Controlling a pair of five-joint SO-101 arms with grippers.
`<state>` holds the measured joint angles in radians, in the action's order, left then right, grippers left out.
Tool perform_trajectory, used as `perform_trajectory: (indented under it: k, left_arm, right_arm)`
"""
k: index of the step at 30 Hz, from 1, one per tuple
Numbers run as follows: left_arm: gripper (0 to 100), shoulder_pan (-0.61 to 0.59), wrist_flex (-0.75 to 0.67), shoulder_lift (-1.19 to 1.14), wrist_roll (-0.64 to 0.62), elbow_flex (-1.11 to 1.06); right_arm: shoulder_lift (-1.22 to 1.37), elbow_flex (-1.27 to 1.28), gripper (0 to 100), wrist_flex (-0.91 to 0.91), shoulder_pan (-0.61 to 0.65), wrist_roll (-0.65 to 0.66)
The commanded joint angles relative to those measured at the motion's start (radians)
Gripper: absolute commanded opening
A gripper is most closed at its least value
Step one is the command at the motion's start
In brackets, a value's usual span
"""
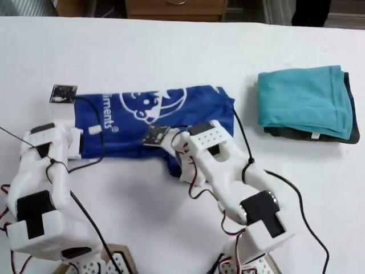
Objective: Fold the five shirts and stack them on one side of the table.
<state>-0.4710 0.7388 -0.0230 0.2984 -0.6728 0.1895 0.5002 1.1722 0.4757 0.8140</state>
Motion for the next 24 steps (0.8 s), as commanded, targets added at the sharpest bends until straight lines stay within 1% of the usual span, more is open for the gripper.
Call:
perform_trajectory:
  k: [1, 3, 5, 7, 9, 17, 20, 24]
  left_arm:
    - [3, -0.014, -0.015, 0.000, -0.006, 0.004]
    - [3, -0.014, -0.015, 0.000, -0.006, 0.004]
    - [3, -0.014, -0.015, 0.000, -0.006, 0.004]
    - [3, -0.014, -0.015, 0.000, -0.008, 0.004]
    - [3, -0.014, -0.015, 0.000, -0.008, 0.004]
    - [3, -0.014, -0.015, 0.000, -0.008, 0.004]
    - [3, -0.014, -0.015, 0.000, -0.008, 0.004]
    - [3, -0.014, -0.015, 0.000, -0.008, 0.004]
  right_arm:
    - [0.088, -0.066, 19.3, 0.033, -0.044, 0.014]
    - [0.127, -0.097, 12.1, 0.044, -0.044, 0.015]
    - [0.159, -0.140, 0.9, 0.077, -0.044, 0.014]
    - [0.179, -0.176, 3.6, 0.116, -0.045, 0.014]
    - [0.179, -0.222, 1.6, 0.147, -0.056, 0.014]
    - [0.044, -0.448, 1.9, 0.360, -0.108, 0.015]
    - [0.018, -0.443, 2.0, 0.392, -0.108, 0.014]
    - [0.047, -0.384, 2.4, 0.375, -0.076, 0.006]
